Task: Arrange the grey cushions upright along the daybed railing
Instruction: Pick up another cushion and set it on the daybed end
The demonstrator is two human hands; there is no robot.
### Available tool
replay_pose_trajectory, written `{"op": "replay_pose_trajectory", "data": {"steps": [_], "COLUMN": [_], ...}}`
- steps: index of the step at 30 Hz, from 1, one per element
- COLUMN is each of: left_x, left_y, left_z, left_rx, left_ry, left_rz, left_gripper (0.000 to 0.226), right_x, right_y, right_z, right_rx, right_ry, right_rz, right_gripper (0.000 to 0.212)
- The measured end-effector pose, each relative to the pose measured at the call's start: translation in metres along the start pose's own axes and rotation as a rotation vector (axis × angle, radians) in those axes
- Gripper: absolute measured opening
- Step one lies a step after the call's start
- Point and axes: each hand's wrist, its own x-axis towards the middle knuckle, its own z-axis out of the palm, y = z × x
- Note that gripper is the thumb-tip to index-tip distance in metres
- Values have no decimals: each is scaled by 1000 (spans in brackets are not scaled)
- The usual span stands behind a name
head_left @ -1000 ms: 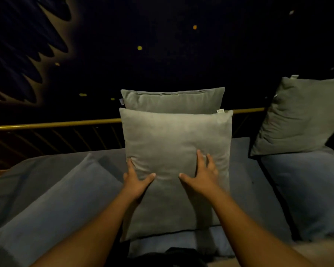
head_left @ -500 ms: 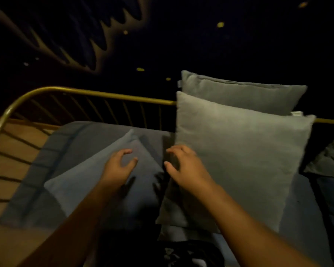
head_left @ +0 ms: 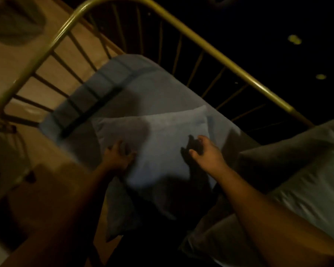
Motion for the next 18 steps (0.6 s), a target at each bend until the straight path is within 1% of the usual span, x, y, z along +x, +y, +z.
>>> {"op": "replay_pose_trajectory", "data": {"steps": [1, 2, 5, 8, 10, 13, 16, 18], "left_x": [6, 13, 30, 45, 54, 61, 63, 60], "left_y": [-10, -21, -50, -67, -73, -84, -89, -90], "left_z": [0, 2, 6, 11, 12, 14, 15, 16], "left_rx": [-20, -49, -98, -158, -279, -461, -467, -468], "left_ry": [-7, -4, 25, 64, 78, 52, 27, 29], "left_rz": [-49, -60, -80, -103, -92, -111, -148, -140], "left_gripper": [75, 81, 98, 104, 112, 114, 123, 125], "right_x": [12, 24, 53, 73, 86, 102, 102, 98], "right_y": [2, 5, 17, 29, 35, 43, 44, 42], "right_z": [7, 14, 37, 51, 56, 60, 61, 59], "right_rx": [5, 3, -28, -15, 22, 102, 181, 205], "right_ry": [-10, -8, 28, 61, 74, 79, 80, 96], "right_rz": [36, 74, 138, 180, 192, 199, 193, 167], "right_gripper": [67, 73, 81, 85, 91, 102, 104, 102]}}
